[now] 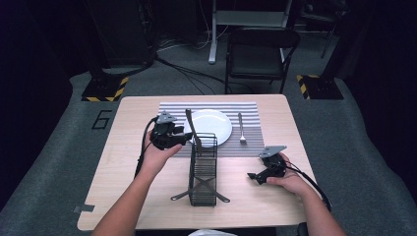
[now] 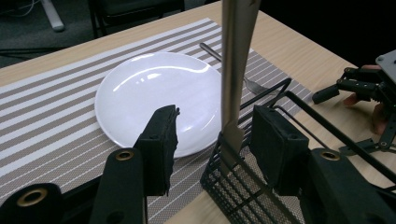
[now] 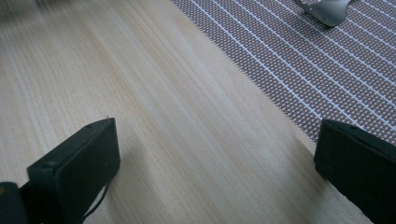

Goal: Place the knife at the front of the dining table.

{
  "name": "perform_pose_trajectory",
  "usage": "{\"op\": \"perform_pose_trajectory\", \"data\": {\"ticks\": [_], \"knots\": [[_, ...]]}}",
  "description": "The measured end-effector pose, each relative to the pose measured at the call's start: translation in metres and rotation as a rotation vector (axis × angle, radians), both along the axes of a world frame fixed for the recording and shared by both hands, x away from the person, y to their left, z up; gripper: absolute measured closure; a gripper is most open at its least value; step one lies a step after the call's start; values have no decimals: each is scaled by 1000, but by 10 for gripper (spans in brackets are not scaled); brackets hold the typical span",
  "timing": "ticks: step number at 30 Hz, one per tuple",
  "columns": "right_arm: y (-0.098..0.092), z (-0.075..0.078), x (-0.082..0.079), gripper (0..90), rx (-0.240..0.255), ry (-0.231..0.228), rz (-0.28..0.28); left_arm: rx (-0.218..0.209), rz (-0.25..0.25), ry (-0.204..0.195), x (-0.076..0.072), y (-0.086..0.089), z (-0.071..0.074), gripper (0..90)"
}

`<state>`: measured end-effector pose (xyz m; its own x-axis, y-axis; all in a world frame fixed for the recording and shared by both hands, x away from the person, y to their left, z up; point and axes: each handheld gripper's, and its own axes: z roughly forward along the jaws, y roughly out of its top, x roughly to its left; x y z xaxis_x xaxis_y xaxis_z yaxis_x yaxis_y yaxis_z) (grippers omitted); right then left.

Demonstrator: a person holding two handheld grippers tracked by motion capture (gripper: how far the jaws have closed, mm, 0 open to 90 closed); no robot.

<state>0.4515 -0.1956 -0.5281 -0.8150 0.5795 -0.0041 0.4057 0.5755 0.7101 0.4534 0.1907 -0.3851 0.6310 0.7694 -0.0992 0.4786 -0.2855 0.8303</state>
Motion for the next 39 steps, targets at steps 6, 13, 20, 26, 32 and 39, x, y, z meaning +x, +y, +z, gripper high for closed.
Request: {"op": "perform_pose_trajectory", "data": {"ticks": [6,13,20,26,32,39], "knots": [[0,0,0,0,-1,-1,1,-11,-24,5,5,-10,-3,513],[0,0,0,0,-1,-1,1,-23,-24,-9,11,-17,-8,561],[0,0,0,0,-1,-1,2,-52,-17,-9,14,-20,-14,650],[-1,0,0,0,-6,-3,9,-84,-35,-11,14,-19,-15,732],[-1,0,0,0,-6,-3,10,-68,-37,-36,10,-22,-13,802],[0,0,0,0,-2,-1,4,-46,-33,-57,7,-27,-13,807]]}}
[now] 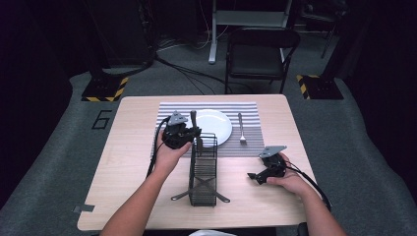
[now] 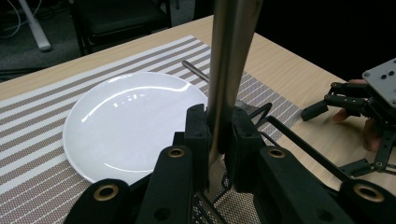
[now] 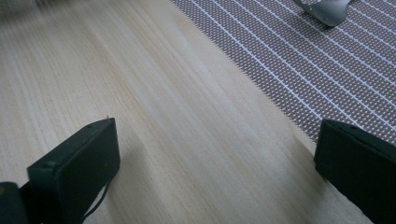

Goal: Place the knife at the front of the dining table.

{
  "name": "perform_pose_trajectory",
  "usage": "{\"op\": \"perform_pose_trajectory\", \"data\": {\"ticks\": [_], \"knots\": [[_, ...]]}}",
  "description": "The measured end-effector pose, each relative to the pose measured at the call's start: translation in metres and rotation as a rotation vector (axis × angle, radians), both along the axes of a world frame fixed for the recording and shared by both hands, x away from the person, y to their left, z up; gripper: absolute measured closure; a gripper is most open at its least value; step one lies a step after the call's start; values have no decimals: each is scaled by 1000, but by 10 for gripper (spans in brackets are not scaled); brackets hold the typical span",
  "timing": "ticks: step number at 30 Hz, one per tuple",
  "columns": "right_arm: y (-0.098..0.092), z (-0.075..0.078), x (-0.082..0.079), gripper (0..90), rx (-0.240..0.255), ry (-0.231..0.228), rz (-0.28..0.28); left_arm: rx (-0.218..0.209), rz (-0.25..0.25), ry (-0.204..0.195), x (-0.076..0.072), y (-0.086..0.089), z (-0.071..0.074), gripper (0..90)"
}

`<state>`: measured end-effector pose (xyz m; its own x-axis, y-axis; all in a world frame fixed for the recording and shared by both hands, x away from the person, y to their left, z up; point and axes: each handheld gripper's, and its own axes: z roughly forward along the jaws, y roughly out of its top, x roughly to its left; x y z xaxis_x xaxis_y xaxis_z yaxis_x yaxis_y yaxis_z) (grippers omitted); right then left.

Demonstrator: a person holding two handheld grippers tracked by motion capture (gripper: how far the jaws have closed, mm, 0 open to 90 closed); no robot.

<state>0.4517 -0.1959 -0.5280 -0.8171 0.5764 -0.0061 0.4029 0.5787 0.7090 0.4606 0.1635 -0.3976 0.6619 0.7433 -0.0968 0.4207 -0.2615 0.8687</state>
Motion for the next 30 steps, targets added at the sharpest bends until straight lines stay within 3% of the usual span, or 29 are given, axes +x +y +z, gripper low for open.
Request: {"op": "perform_pose_trajectory", "data": {"ticks": [8,15,30], "knots": [[0,0,0,0,-3,-2,5,-6,-13,-11,-3,-1,4,808],[0,0,0,0,-3,-2,4,6,-24,-32,-8,-1,17,808],[0,0,0,0,2,1,-3,20,-24,-37,-12,3,45,809]]}}
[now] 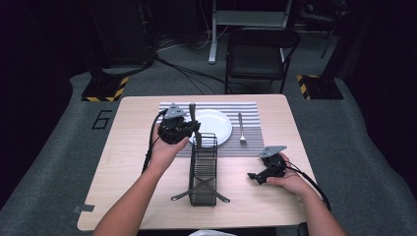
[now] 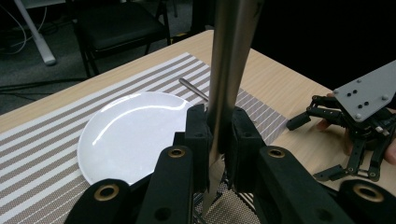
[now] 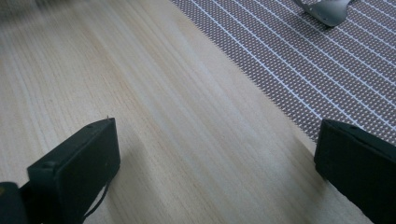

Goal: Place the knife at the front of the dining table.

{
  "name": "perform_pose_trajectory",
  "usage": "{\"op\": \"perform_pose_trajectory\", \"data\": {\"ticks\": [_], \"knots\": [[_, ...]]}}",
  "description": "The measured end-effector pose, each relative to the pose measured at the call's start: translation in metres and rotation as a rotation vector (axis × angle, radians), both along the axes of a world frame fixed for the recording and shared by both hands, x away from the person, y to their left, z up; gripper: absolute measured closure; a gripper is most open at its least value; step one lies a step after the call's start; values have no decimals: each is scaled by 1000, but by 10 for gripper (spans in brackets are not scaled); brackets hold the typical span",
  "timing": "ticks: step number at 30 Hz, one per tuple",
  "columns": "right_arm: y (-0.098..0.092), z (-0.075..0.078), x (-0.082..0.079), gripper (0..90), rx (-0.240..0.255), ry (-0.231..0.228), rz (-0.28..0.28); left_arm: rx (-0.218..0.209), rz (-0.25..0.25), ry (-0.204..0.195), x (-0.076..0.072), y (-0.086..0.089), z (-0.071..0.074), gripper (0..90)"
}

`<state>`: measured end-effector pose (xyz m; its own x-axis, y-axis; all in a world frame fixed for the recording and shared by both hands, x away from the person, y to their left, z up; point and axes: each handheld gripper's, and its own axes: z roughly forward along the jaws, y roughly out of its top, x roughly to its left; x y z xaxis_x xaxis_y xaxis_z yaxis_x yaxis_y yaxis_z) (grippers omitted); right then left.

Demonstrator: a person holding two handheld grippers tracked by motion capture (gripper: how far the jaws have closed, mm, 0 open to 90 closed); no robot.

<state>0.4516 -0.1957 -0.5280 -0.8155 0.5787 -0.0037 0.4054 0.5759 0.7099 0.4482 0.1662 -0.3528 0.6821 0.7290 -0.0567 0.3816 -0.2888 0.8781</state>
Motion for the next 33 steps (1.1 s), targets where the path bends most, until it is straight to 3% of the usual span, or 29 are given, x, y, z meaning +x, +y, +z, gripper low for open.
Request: {"op": "perform_pose_trajectory", "data": {"ticks": [24,33], "knots": [[0,0,0,0,0,0,-1,-23,-10,-37,-9,8,46,808],[0,0,0,0,0,0,-1,-44,12,-44,-6,20,61,809]]}}
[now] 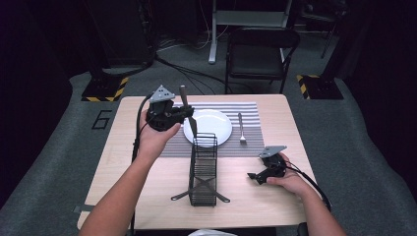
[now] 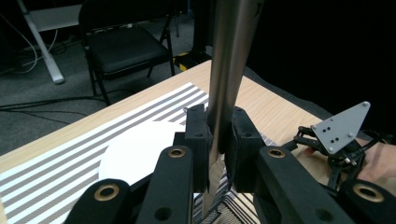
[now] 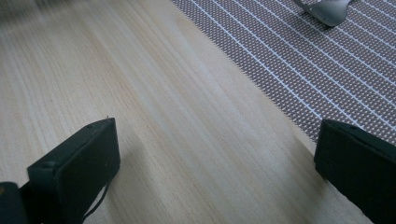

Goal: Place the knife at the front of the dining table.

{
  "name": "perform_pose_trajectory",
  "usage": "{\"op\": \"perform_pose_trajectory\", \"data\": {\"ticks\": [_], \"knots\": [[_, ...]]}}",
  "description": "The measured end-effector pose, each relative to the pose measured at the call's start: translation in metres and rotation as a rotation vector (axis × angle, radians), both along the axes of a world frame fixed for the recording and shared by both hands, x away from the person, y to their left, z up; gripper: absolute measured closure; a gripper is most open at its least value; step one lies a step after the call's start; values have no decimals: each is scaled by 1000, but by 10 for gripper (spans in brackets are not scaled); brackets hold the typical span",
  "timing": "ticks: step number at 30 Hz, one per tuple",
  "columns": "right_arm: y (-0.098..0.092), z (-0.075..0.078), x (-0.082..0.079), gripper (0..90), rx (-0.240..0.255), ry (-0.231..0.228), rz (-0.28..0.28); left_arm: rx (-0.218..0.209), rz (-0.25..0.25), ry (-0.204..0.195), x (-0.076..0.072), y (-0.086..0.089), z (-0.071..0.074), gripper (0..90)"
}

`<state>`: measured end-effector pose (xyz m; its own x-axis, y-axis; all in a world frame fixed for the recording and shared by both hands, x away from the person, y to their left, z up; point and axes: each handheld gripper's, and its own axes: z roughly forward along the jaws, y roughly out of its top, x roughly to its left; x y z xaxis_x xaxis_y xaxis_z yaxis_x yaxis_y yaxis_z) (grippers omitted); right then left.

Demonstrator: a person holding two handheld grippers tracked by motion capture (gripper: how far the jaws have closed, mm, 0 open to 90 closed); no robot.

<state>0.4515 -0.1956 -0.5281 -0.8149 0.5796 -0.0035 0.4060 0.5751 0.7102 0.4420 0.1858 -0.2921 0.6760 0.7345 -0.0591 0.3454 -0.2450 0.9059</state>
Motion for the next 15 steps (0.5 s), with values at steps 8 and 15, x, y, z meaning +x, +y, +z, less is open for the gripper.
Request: {"op": "perform_pose_trajectory", "data": {"ticks": [8,15], "knots": [[0,0,0,0,0,0,1,-1,37,-5,0,14,5,808],[0,0,0,0,-1,0,1,6,82,-12,4,30,4,808]]}}
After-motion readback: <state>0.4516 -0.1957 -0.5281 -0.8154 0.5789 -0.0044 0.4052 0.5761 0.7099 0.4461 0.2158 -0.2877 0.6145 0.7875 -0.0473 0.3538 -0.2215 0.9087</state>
